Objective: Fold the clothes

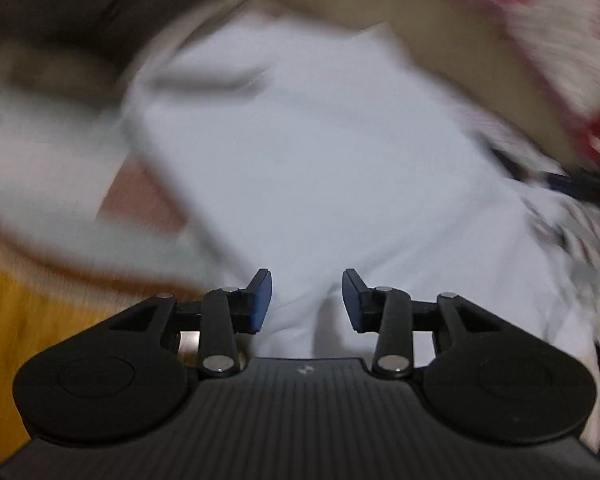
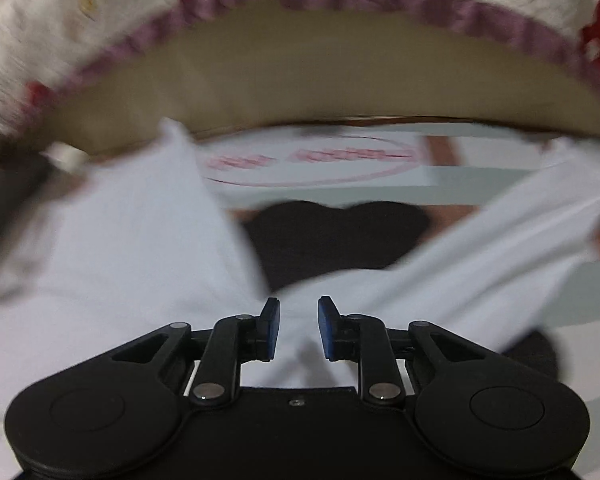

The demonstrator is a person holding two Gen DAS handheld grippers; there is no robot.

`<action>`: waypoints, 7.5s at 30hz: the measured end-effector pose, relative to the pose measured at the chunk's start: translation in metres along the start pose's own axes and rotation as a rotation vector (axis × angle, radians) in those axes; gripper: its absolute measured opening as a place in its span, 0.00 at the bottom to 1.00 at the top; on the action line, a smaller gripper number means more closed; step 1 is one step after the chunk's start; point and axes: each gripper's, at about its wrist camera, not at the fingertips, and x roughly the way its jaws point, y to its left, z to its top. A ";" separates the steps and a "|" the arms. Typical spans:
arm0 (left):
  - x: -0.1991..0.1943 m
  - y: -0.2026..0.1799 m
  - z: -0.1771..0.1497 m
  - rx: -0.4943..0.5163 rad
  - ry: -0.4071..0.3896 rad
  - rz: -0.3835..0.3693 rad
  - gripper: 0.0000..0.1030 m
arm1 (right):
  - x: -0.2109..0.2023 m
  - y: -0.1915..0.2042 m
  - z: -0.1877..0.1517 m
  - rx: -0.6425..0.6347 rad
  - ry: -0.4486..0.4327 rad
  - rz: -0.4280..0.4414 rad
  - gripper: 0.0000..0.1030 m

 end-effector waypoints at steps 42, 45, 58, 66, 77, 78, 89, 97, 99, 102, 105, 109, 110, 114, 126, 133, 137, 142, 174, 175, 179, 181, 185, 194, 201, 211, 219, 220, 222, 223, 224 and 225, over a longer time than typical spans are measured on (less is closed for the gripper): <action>0.012 0.005 0.001 -0.133 -0.047 0.176 0.10 | -0.015 0.204 -0.167 -0.104 0.591 1.021 0.08; 0.014 0.001 0.000 -0.101 -0.030 0.229 0.11 | -0.013 0.206 -0.174 -0.024 0.628 1.059 0.08; -0.005 -0.071 0.058 0.174 -0.145 0.178 0.43 | -0.059 0.128 -0.094 -0.089 0.347 0.691 0.56; 0.092 -0.187 0.095 0.348 -0.073 -0.004 0.40 | -0.067 -0.071 -0.004 0.185 -0.055 0.223 0.56; 0.200 -0.300 0.098 0.434 0.029 -0.112 0.30 | -0.039 -0.222 0.001 0.391 -0.203 -0.241 0.56; 0.199 -0.302 0.092 0.478 0.026 -0.083 0.30 | -0.037 -0.225 0.002 0.383 -0.217 -0.285 0.56; 0.184 -0.262 0.094 0.450 0.021 0.010 0.30 | 0.020 -0.284 0.021 0.535 -0.319 -0.297 0.55; 0.158 -0.238 0.113 0.352 -0.056 0.028 0.30 | 0.004 -0.245 0.041 0.352 -0.396 -0.088 0.06; 0.149 -0.234 0.116 0.340 -0.081 0.028 0.30 | -0.011 -0.219 0.044 0.323 -0.416 0.004 0.06; 0.135 -0.227 0.120 0.321 -0.118 0.028 0.30 | -0.035 -0.172 0.045 0.282 -0.437 0.147 0.06; 0.120 -0.220 0.125 0.302 -0.156 0.028 0.30 | -0.053 -0.114 0.042 0.240 -0.444 0.290 0.06; 0.086 -0.192 0.129 0.208 -0.230 0.019 0.32 | -0.067 -0.026 0.020 0.145 -0.405 0.465 0.06; 0.078 -0.182 0.129 0.174 -0.240 0.020 0.33 | -0.064 -0.005 0.013 0.113 -0.379 0.514 0.06; 0.065 -0.144 0.120 0.087 -0.222 0.113 0.33 | -0.035 0.054 -0.018 -0.063 -0.134 0.533 0.10; 0.095 -0.153 0.089 0.200 -0.090 -0.010 0.43 | -0.053 0.041 -0.063 -0.187 0.023 0.095 0.66; 0.146 -0.200 0.080 0.413 0.046 -0.034 0.56 | -0.050 0.017 -0.064 -0.058 0.076 0.008 0.66; 0.181 -0.216 0.078 0.576 0.070 0.116 0.10 | -0.043 0.022 -0.068 -0.086 0.092 -0.023 0.66; 0.123 -0.202 0.080 0.542 -0.133 0.143 0.05 | -0.045 0.008 -0.069 -0.045 0.052 -0.090 0.66; 0.005 -0.100 0.014 0.198 -0.105 -0.122 0.05 | -0.053 -0.073 -0.061 0.459 0.031 -0.149 0.12; 0.006 -0.099 0.011 0.211 -0.082 -0.116 0.05 | -0.053 -0.074 -0.059 0.459 0.047 -0.139 0.12; 0.014 -0.103 0.013 0.292 0.015 -0.119 0.05 | -0.054 -0.078 -0.051 0.460 0.112 -0.099 0.34; 0.013 -0.113 0.012 0.389 0.053 -0.096 0.07 | -0.055 -0.080 -0.047 0.461 0.144 -0.079 0.45; 0.002 -0.121 0.007 0.511 0.142 -0.142 0.10 | -0.056 -0.084 -0.039 0.462 0.209 -0.038 0.51; -0.001 -0.101 0.028 0.326 0.038 -0.158 0.23 | -0.088 -0.045 -0.011 0.220 0.107 0.269 0.59; 0.028 -0.151 0.035 0.558 0.016 -0.096 0.60 | -0.008 -0.006 -0.002 0.165 0.157 0.206 0.59; 0.044 -0.126 0.023 0.398 0.064 -0.118 0.10 | 0.038 0.002 -0.028 -0.099 0.153 0.021 0.18; -0.004 -0.095 0.006 0.280 -0.036 -0.098 0.10 | 0.021 -0.003 -0.018 -0.152 -0.003 -0.104 0.00; -0.004 -0.089 0.003 0.254 -0.035 -0.099 0.10 | 0.022 -0.010 -0.017 -0.113 0.010 -0.103 0.00; -0.004 -0.082 -0.001 0.227 -0.036 -0.099 0.10 | 0.024 -0.024 -0.016 -0.019 0.041 -0.076 0.00; -0.005 -0.081 -0.003 0.225 -0.038 -0.099 0.10 | 0.023 -0.029 -0.016 0.024 0.065 -0.043 0.01; -0.005 -0.080 -0.005 0.222 -0.041 -0.098 0.10 | 0.022 -0.032 -0.016 0.062 0.083 0.004 0.07; -0.005 -0.079 -0.007 0.219 -0.043 -0.098 0.11 | 0.020 -0.033 -0.016 0.090 0.085 0.041 0.11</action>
